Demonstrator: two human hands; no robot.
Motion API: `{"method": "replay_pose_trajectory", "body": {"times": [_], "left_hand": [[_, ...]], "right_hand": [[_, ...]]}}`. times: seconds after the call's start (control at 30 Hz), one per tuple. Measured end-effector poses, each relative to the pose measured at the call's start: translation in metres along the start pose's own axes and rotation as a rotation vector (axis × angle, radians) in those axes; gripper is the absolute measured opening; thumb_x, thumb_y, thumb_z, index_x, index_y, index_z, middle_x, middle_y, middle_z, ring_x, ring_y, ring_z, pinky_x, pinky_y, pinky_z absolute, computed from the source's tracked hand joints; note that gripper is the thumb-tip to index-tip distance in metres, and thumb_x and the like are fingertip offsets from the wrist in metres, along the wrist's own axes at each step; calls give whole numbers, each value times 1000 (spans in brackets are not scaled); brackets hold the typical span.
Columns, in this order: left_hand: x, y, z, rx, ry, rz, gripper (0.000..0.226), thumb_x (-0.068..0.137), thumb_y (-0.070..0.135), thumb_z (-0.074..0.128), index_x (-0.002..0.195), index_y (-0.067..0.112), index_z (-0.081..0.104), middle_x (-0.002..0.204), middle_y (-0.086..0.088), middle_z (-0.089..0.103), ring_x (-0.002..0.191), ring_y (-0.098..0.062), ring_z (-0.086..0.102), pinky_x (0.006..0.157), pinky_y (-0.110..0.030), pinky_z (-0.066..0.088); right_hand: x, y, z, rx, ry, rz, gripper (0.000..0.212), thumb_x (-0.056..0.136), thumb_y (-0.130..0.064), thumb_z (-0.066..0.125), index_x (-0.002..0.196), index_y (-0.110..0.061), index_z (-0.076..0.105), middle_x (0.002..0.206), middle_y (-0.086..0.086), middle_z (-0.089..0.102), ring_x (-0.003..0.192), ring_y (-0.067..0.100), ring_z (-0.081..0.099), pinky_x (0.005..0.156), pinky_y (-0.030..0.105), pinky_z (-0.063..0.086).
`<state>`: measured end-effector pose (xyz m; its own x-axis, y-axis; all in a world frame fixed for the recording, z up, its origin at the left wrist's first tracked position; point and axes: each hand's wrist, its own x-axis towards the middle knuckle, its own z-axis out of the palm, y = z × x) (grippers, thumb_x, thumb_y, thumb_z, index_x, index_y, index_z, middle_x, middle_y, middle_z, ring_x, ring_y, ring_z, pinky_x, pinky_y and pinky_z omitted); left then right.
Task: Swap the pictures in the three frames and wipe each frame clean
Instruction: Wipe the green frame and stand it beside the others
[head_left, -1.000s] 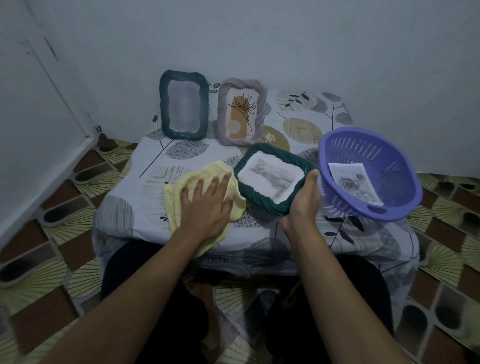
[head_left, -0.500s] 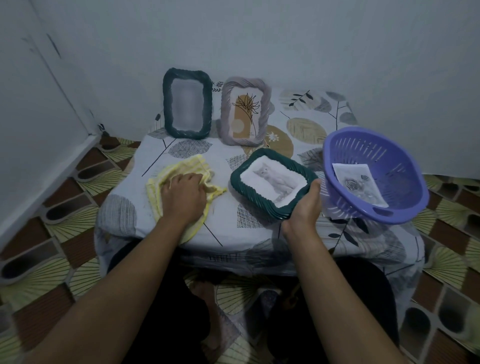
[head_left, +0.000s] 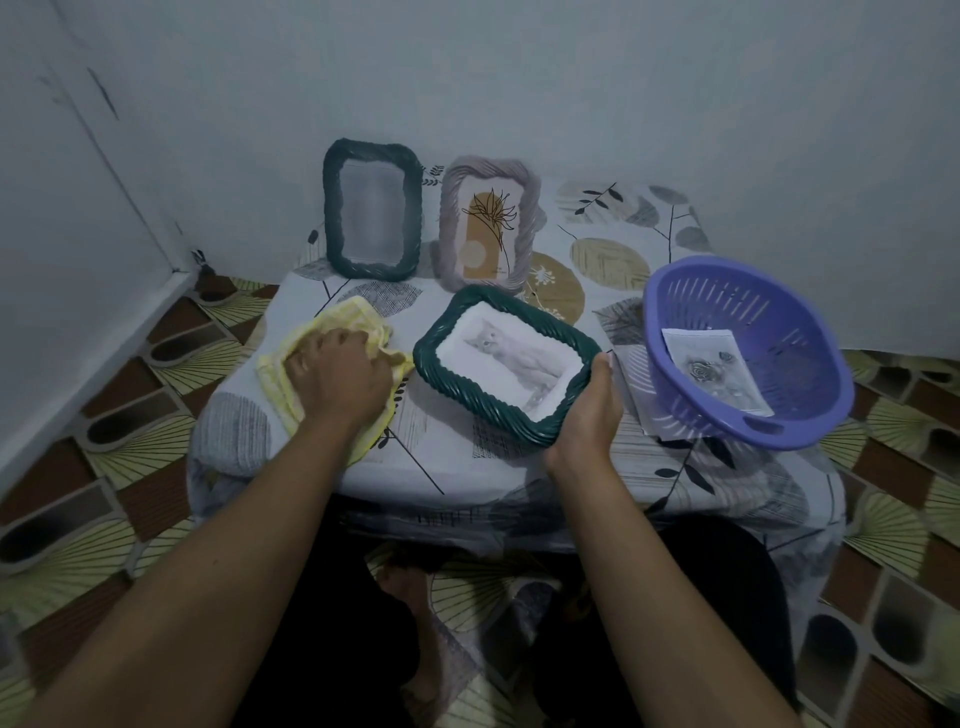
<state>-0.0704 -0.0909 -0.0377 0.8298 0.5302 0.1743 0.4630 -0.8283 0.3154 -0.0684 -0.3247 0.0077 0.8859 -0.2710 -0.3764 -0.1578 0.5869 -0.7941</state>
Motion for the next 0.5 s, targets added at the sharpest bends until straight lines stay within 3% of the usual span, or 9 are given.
{"method": "replay_pose_trajectory", "body": {"times": [0.13, 0.27, 0.37, 0.43, 0.5], "left_hand": [[-13, 15, -10, -90, 177, 164, 48, 88, 30, 52, 134, 20, 57, 149, -8, 44, 135, -34, 31, 100, -52, 26], [-20, 29, -13, -449, 57, 464, 64, 78, 16, 49, 142, 18, 52, 137, -11, 52, 123, -36, 43, 100, -53, 37], [-23, 36, -15, -630, -6, 596, 65, 84, 25, 60, 146, 15, 46, 132, -14, 51, 122, -30, 48, 104, -42, 40], [-25, 38, -15, -674, 7, 627, 59, 84, 25, 65, 141, 14, 53, 129, -14, 52, 122, -25, 50, 105, -36, 42], [-26, 39, -14, -689, 56, 618, 46, 82, 14, 73, 127, 13, 65, 128, -12, 55, 120, -21, 53, 103, -35, 45]], "right_hand": [[1, 0, 1, -17, 23, -10, 25, 103, -32, 52, 91, -18, 69, 80, 0, 75, 73, 20, 72, 65, 33, 59], [3, 2, 1, -108, 27, -26, 28, 106, -31, 47, 88, -17, 65, 86, 3, 71, 76, 22, 69, 72, 35, 58], [5, 0, -2, -194, 11, 7, 29, 106, -33, 47, 90, -18, 65, 92, 5, 71, 79, 23, 68, 76, 37, 58], [12, -5, -6, -243, -4, 74, 27, 104, -35, 50, 99, -16, 68, 102, 7, 73, 91, 28, 70, 86, 44, 58], [20, -12, -10, -296, -31, 152, 20, 97, -27, 57, 101, -10, 67, 102, 7, 72, 91, 28, 69, 84, 43, 57]]}}
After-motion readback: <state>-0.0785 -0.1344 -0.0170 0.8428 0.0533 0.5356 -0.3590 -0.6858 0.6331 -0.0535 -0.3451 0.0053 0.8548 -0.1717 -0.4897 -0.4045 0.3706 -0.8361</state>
